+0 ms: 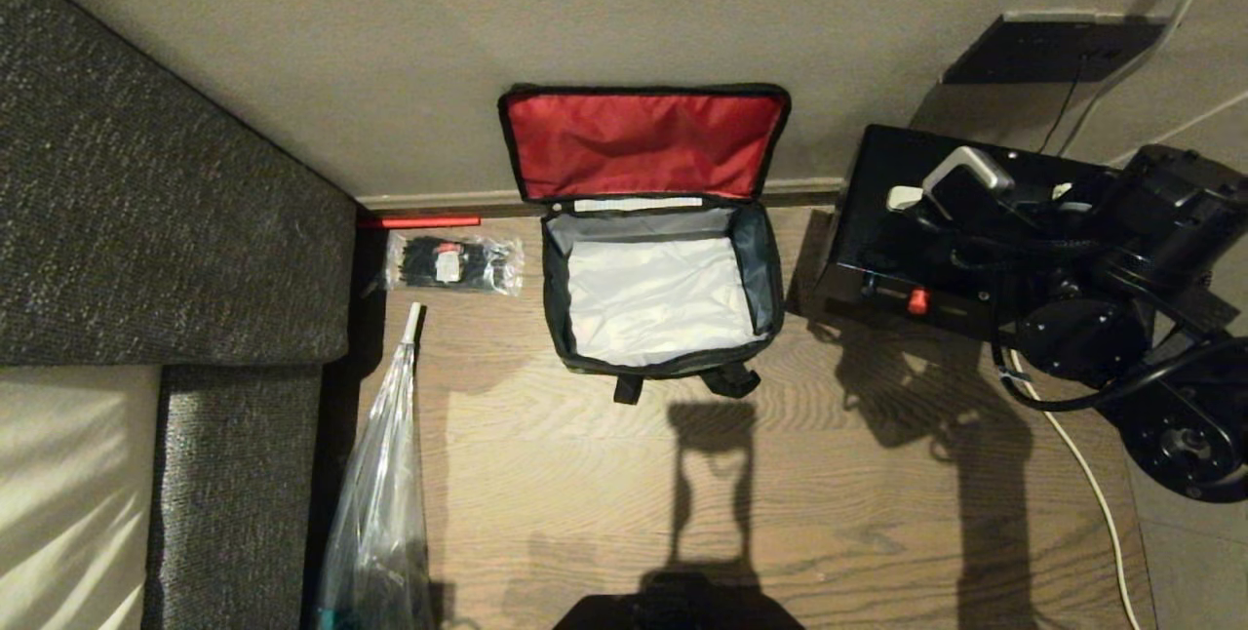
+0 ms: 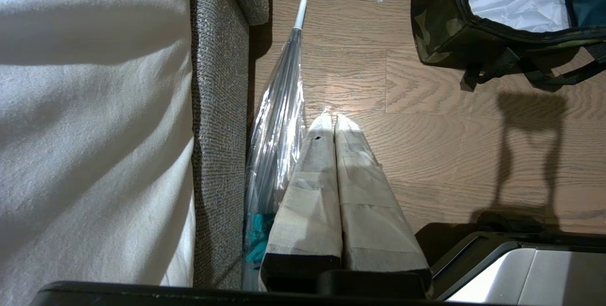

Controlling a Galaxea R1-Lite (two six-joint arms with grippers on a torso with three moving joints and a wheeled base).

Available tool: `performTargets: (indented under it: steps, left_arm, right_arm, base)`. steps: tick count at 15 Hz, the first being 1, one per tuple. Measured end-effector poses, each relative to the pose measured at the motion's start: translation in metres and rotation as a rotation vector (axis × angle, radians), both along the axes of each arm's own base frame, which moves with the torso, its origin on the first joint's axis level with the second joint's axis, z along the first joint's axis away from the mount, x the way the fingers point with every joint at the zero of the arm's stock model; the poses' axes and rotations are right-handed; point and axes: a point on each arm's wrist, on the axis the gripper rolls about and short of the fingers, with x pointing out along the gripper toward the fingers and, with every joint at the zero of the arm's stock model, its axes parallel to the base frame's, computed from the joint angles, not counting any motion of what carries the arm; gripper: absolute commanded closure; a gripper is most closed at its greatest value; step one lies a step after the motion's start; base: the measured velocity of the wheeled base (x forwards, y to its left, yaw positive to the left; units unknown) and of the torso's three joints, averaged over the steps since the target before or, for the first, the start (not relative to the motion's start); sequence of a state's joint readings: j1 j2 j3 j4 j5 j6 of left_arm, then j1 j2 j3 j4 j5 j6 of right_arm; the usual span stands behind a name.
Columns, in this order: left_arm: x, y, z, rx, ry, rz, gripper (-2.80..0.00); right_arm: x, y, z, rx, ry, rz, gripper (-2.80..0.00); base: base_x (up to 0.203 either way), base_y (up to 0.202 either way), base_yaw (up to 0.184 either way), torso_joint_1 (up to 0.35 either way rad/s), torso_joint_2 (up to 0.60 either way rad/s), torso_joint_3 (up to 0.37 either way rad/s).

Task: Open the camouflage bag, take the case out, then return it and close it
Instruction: Release the handle

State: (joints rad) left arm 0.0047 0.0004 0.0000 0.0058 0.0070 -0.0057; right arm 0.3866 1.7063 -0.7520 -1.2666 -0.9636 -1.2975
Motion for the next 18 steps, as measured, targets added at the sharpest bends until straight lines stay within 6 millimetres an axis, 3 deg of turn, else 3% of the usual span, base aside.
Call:
performTargets:
  steps: [8, 9, 15, 18]
  left_arm:
    - [0.000, 0.000, 0.000, 0.000, 0.000, -0.001, 0.00]
    - [0.000, 0.000, 0.000, 0.000, 0.000, 0.000, 0.00]
    - [0.000, 0.000, 0.000, 0.000, 0.000, -0.001, 0.00]
    - [0.000, 0.000, 0.000, 0.000, 0.000, -0.001, 0.00]
  right_arm:
    - [0.051, 0.006, -0.078, 0.113, 0.091, -0.009, 0.00]
    - [0.055, 0.006, -0.088, 0.114, 0.112, -0.012, -2.80]
    - [0.087, -0.013, -0.134, 0.081, 0.244, -0.043, -2.80]
    - [0.088, -0.017, -0.136, 0.080, 0.266, -0.042, -2.80]
  base:
    - [0.000, 0.000, 0.000, 0.000, 0.00, 0.000]
    - [0.000, 0.000, 0.000, 0.000, 0.00, 0.000]
    - [0.000, 0.000, 0.000, 0.000, 0.00, 0.000]
    - [0.000, 0.000, 0.000, 0.000, 0.00, 0.000]
